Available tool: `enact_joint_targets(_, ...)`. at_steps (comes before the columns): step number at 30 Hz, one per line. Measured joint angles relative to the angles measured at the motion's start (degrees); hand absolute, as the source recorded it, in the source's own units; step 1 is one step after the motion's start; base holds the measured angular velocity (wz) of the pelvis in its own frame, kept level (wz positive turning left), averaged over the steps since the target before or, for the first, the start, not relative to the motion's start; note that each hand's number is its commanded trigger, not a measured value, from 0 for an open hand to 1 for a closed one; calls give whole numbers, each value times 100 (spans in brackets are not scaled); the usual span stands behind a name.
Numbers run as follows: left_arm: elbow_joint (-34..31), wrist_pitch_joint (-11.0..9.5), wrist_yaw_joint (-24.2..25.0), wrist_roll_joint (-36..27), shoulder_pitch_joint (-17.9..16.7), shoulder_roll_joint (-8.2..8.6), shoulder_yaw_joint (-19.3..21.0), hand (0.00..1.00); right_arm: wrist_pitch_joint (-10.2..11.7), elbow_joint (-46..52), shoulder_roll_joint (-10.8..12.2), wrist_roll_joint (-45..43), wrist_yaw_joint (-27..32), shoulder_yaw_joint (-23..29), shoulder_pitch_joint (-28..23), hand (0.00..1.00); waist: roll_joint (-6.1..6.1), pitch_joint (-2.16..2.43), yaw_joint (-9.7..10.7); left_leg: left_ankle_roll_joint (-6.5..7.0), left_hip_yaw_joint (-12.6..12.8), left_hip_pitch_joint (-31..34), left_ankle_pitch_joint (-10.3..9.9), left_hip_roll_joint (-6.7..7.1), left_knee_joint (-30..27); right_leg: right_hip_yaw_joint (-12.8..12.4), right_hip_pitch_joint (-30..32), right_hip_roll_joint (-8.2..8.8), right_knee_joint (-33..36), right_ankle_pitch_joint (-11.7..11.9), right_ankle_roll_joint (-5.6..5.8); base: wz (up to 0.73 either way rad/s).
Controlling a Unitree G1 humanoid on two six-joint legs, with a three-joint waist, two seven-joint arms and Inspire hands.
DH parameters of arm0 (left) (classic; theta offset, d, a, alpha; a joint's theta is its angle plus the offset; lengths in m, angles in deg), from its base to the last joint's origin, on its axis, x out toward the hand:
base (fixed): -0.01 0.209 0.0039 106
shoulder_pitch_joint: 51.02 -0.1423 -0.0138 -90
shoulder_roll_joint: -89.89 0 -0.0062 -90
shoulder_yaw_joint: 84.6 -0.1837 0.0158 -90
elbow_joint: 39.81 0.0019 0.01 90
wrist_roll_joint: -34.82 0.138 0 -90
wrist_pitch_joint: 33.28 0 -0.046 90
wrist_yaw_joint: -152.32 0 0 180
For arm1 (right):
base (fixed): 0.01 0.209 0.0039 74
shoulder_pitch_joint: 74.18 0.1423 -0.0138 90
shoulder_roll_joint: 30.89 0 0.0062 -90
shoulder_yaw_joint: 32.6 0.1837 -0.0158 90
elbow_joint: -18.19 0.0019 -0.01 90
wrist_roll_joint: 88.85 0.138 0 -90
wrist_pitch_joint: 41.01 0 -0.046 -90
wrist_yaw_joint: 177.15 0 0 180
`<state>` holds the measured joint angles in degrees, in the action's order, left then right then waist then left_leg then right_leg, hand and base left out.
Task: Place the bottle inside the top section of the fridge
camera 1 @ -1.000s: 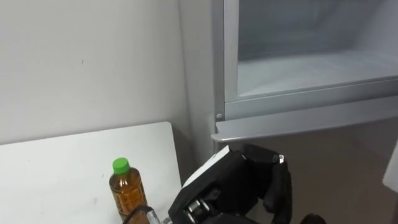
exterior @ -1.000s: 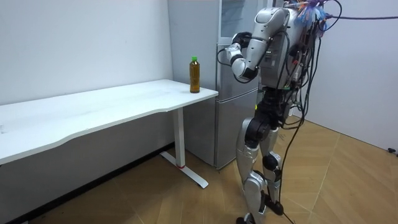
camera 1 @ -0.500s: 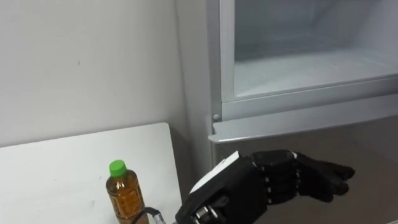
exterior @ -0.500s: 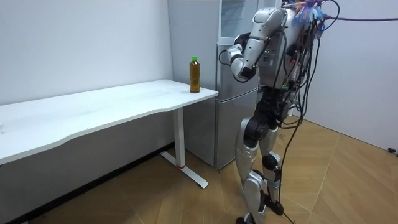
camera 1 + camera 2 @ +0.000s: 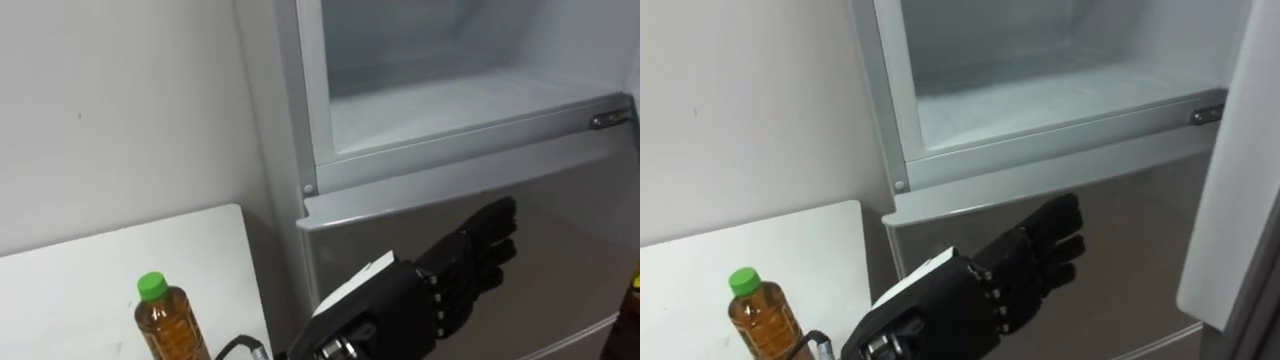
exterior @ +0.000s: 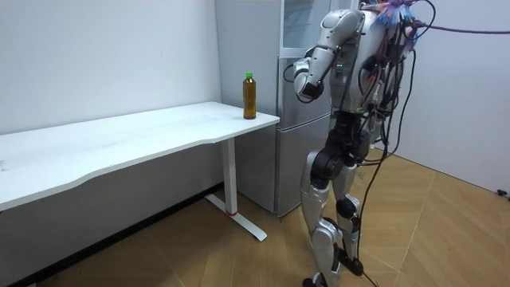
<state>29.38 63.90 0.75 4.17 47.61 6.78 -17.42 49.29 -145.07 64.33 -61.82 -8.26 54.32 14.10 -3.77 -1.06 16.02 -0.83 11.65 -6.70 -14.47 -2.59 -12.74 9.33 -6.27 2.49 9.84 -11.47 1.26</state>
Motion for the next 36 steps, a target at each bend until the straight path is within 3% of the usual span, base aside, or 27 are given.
enact_joint_targets(10,31,9,86,-1,157,-22,-4,0,-39,-2,-17,65,-131,8,5,0,29,7,123,-3,390,-97,-3,-76,14,-403,119,-83,17,27,-30,-22)
enact_joint_targets(18,129,169,142,-4,580,45,-206,0,-157,-26,-21,100,-165,158,13,0,28,7,258,-3,423,-89,-3,-94,16,-562,232,-128,47,35,-44,-14)
enact_joint_targets(25,129,189,138,-12,618,79,-178,0,-212,-14,-35,192,-95,207,-1,0,25,11,267,-6,892,-69,-4,-183,11,-796,444,-208,89,89,-99,-27)
enact_joint_targets(29,139,259,137,-12,744,151,-189,0,-238,-20,-66,183,-47,208,2,0,-2,28,280,-6,1033,-73,-4,-216,-4,-930,508,-248,107,102,-121,-20)
enact_joint_targets(36,404,257,137,-50,1011,215,-373,0,-236,-12,-67,186,11,193,-1,0,-2,24,480,-20,1223,-169,-10,-330,-5,-1043,509,-376,114,152,-200,-17)
